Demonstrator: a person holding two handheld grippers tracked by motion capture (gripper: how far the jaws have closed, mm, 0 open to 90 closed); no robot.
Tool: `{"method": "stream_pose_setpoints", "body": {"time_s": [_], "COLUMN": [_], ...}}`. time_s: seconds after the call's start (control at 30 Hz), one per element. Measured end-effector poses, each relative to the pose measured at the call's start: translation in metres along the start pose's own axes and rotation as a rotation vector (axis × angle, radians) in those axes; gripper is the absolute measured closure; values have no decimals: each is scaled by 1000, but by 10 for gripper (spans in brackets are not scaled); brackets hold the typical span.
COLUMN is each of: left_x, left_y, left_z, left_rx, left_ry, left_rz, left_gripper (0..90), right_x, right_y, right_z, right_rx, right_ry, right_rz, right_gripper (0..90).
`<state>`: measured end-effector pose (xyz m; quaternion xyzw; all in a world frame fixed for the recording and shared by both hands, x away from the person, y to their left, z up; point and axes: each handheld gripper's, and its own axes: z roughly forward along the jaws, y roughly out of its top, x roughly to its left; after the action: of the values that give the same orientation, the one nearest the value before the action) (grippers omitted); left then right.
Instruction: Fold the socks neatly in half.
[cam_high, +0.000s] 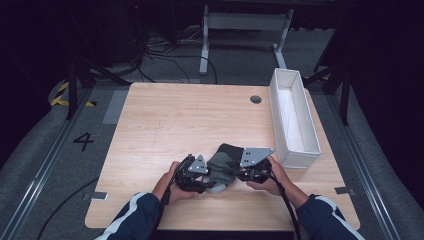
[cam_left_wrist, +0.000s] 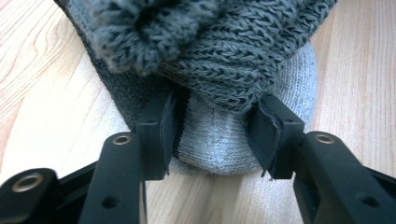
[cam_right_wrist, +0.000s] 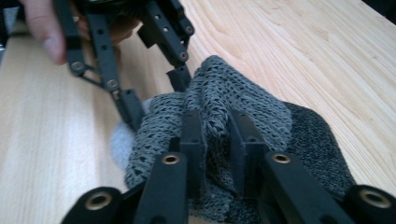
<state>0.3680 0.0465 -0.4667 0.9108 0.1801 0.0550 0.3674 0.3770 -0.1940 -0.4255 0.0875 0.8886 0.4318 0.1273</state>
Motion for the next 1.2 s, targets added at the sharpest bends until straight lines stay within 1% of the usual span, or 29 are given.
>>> {"method": "stream_pose_setpoints", "body": {"time_s": [0.07, 0.17, 0.2, 0.27, 0.33, 0.37, 0.4, 0.43, 0.5, 0.53, 0.6, 0.63, 0.67, 0.7, 0.8, 0.83, 0.9, 0.93, 0.97, 1.07, 1.1, 1.13, 1.17, 1.2], "left_x": [1, 1, 1, 1, 1, 1, 2, 2, 3, 3, 3, 3, 3, 3, 2, 3, 3, 2, 2, 0, 0, 0, -1, -1], "left_y": [0, 1, 1, 1, 1, 1, 1, 1, 0, 0, -1, -2, -2, -2, -3, -3, -3, -2, -2, -1, 0, 0, 1, 2], "left_z": [0, 0, 0, 0, 0, 1, 0, 1, 0, 0, 0, -1, -1, -2, -2, -2, -2, -3, -3, -8, -11, -15, -19, -23], "left_rx": [5, 9, 2, 6, 8, 2, 8, -1, -1, -7, -12, -18, -16, -18, -18, -10, -8, -8, -10, 4, 7, 3, -5, -25], "left_ry": [-2, -6, -8, -8, -9, -10, -10, -15, -20, -17, -22, -22, -20, -15, -7, -5, -3, 4, 12, 30, 40, 40, 30, 29], "left_rz": [5, -18, -32, -42, -54, -57, -58, -69, -68, -73, -71, -75, -70, -58, -61, -52, -48, -42, -41, -26, -16, -9, -9, -8], "left_gripper": [539, 574, 582, 603, 619, 623, 627, 629, 631, 631, 631, 628, 625, 621, 617, 616, 615, 599, 599, 519, 487, 442, 431, 415], "right_x": [1, 1, 1, 2, 4, 6, 7, 10, 12, 12, 11, 10, 10, 10, 11, 11, 11, 11, 11, 12, 12, 13, 13, 14], "right_y": [0, 0, 0, -1, -1, -2, -2, -2, -4, -6, -11, -14, -15, -16, -17, -19, -19, -21, -21, -22, -22, -22, -22, -21], "right_z": [-2, -8, -10, -15, -18, -19, -18, -16, -12, -8, -4, -2, 0, 1, 4, 5, 6, 7, 7, 8, 8, 9, 10, 10], "right_rx": [2, -4, -10, -22, -23, -13, -2, 14, 40, 60, 73, 82, 98, 102, 99, 96, 97, 92, 92, 110, 111, 112, 113, 116], "right_ry": [3, 20, 31, 62, 87, 112, 128, 139, 135, 130, 133, 130, 123, 121, 114, 111, 112, 112, 112, 102, 101, 97, 92, 87], "right_rz": [-1, -8, -11, -21, -41, -53, -67, -87, -108, -109, -93, -91, -99, -99, -89, -91, -90, -79, -79, -89, -91, -99, -108, -112], "right_gripper": [794, 791, 791, 791, 791, 790, 788, 786, 782, 779, 775, 773, 772, 773, 772, 773, 774, 776, 776, 776, 776, 776, 776, 775]}}
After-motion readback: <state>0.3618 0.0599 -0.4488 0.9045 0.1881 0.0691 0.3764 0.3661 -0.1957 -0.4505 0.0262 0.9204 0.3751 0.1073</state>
